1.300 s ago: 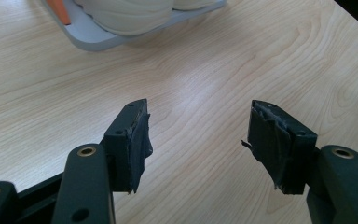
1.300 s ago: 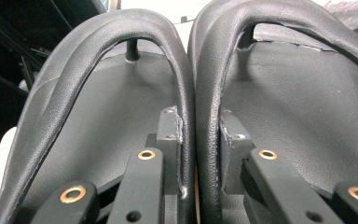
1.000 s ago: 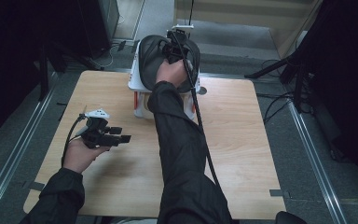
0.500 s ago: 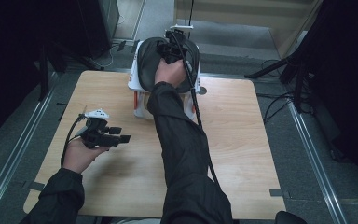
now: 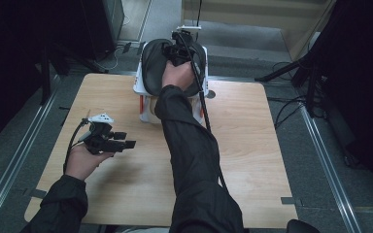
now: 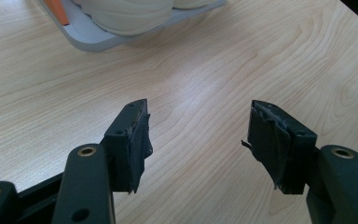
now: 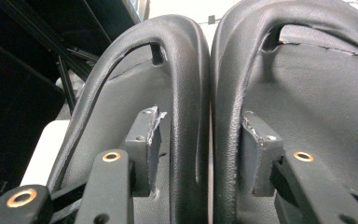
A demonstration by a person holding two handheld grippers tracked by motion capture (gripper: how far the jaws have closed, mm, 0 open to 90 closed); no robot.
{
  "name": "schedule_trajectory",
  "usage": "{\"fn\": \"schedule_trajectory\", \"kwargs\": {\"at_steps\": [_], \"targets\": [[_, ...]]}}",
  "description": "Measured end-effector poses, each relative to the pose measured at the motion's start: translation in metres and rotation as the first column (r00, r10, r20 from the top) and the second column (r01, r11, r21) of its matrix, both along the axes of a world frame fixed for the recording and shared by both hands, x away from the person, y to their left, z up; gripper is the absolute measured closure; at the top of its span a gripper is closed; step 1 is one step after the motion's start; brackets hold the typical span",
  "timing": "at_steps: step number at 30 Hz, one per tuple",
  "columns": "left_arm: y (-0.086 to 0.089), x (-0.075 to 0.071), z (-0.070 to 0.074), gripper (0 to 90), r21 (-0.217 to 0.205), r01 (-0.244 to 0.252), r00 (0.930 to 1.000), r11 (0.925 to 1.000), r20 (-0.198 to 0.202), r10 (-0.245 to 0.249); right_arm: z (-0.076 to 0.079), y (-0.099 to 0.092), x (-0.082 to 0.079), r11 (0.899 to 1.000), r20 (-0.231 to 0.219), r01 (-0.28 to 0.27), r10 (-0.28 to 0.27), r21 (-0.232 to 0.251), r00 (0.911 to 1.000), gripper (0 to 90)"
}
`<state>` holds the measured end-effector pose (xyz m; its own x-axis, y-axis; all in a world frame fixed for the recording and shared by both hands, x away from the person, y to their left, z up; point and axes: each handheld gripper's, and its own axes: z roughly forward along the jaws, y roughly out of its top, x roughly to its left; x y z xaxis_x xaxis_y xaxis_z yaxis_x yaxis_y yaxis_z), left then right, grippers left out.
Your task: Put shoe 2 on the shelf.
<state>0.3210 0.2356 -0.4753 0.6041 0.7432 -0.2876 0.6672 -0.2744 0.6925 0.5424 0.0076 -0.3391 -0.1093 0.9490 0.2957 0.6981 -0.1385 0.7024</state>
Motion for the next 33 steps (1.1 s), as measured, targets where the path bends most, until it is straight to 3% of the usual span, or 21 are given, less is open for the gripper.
{"fn": "schedule_trajectory", "kwargs": {"at_steps": [9,16,21,26,33], "targets": [[0.001,-0.001,0.000,39.1,0.004,-0.001,1.0000,1.0000,-0.004,0.001,0.010,-0.008,-0.008,0.997,0.010,-0.069,0.069,-0.024,0.9976,51.4],[0.003,-0.002,-0.001,39.1,0.007,-0.012,0.9999,0.9999,-0.005,0.013,0.015,-0.017,-0.018,0.986,0.006,-0.157,0.158,-0.053,0.9875,52.5],[0.003,-0.002,-0.002,39.1,0.013,-0.011,0.9999,0.9999,-0.010,0.011,0.018,-0.026,-0.028,0.972,0.000,-0.222,0.223,-0.082,0.9748,55.1],[0.004,-0.001,-0.002,39.1,0.012,-0.018,0.9998,0.9998,-0.013,0.018,0.018,-0.038,-0.039,0.959,0.016,-0.278,0.279,-0.045,0.9602,57.3],[0.005,-0.001,-0.003,39.1,0.015,-0.022,0.9997,0.9996,-0.010,0.022,0.020,-0.052,-0.056,0.934,0.028,-0.357,0.357,0.004,0.9339,57.3]]}}
